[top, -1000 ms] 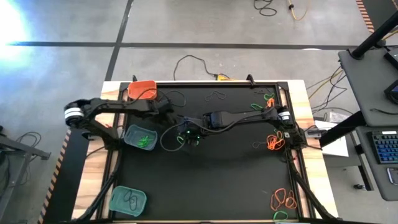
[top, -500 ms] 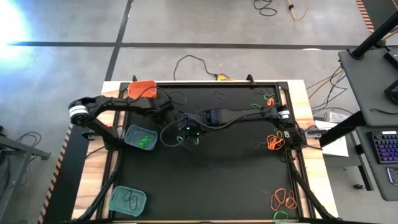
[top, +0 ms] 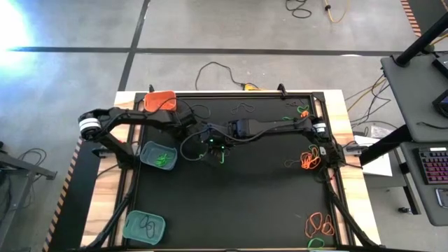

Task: Sort rubber bands into baskets
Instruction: Put the green rubber band into the blue bin

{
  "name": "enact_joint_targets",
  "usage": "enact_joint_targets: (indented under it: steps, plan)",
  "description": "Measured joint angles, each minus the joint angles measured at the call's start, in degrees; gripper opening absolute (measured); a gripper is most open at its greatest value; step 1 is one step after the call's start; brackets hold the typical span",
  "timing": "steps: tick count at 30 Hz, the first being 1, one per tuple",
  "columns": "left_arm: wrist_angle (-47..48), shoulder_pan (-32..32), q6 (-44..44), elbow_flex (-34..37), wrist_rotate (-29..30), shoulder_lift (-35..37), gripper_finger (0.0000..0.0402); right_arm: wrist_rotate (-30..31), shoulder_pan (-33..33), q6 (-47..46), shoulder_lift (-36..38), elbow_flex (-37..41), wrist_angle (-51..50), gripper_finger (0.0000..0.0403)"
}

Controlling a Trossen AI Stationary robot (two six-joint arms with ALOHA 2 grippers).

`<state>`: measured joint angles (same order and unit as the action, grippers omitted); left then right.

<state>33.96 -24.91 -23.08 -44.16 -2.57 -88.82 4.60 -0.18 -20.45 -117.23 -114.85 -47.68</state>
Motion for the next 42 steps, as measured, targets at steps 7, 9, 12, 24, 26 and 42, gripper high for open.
enact_joint_targets:
  steps: [7,9,12,24,26,42]
  plan:
    - [-1.5,0.0,0.0,0.0,4.4,-0.1,0.0111,0.0,-0.4,0.5,0.0,0.0,0.1,0.0199]
    - [-1.7,0.0,0.1,0.0,4.7,-0.1,0.0096,0.0,-0.5,0.7,0.0,0.0,0.2,0.0199]
    - [-3.3,0.0,0.1,0.0,5.1,-0.1,0.0050,0.0,-0.7,0.8,0.0,0.0,0.2,0.0199]
    - [-1.1,0.0,-0.1,-0.2,5.1,2.5,0.0001,-0.1,-0.8,1.2,0.0,0.0,-0.1,0.0199]
    - [2.2,0.0,-0.1,-0.8,5.1,4.7,0.0000,-0.1,-0.8,1.4,0.0,0.0,0.0,0.0199]
    - [34.4,16.1,-17.1,-3.6,-5.4,33.3,0.0000,-0.1,-1.8,5.6,-0.6,0.0,5.6,0.0199]
